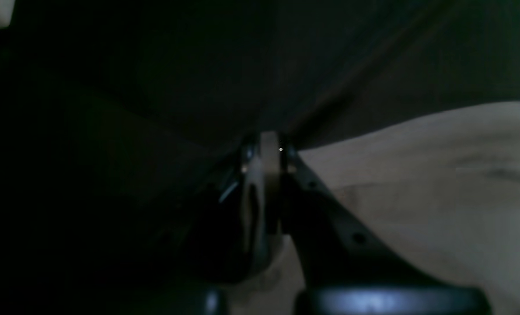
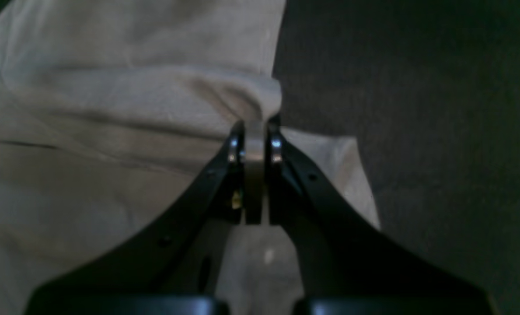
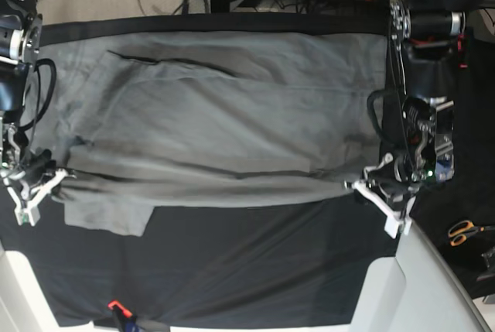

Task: Fold the T-shirt properly
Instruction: 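Hold both side edges and fold the shirt's lower part over with both grippers, then drag the folded shirt toward the arm bases with both grippers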

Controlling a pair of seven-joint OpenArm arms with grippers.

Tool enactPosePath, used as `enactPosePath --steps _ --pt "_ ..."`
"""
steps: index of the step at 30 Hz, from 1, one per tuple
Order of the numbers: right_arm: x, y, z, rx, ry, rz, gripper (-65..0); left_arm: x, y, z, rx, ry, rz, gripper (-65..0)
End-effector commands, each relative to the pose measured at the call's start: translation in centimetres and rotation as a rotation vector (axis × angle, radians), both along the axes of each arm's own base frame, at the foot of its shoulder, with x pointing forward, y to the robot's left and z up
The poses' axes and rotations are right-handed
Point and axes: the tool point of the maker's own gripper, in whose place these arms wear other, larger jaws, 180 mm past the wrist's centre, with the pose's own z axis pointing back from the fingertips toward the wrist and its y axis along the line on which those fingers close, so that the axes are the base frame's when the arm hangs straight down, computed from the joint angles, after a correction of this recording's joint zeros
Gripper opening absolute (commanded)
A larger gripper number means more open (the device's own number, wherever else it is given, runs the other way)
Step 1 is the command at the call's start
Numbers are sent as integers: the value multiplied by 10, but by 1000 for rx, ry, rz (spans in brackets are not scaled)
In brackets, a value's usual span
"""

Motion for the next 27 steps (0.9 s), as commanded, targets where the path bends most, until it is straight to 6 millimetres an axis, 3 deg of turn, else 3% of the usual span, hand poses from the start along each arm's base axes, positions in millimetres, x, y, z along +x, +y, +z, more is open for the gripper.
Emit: enactPosePath --steps 1,10,15,19,23,27 --pt "14 -11 20 -22 -51 -7 -650 10 5 17 9 -46 -2 -650" --pt "-1 -15 29 -93 -7 22 -650 -22 3 5 46 20 -42 -650" --pt "-11 -23 23 -106 28 14 -650 -32 0 6 67 28 -65 -650" --pt "-26 -43 20 -77 59 -72 -650 -42 7 1 82 55 -67 -650" --pt "-39 -45 11 -78 93 -78 -650 -48 8 -1 93 65 -74 -650" --pt "-50 -45 17 -115 103 -60 -650 -54 9 -5 94 77 -73 -650"
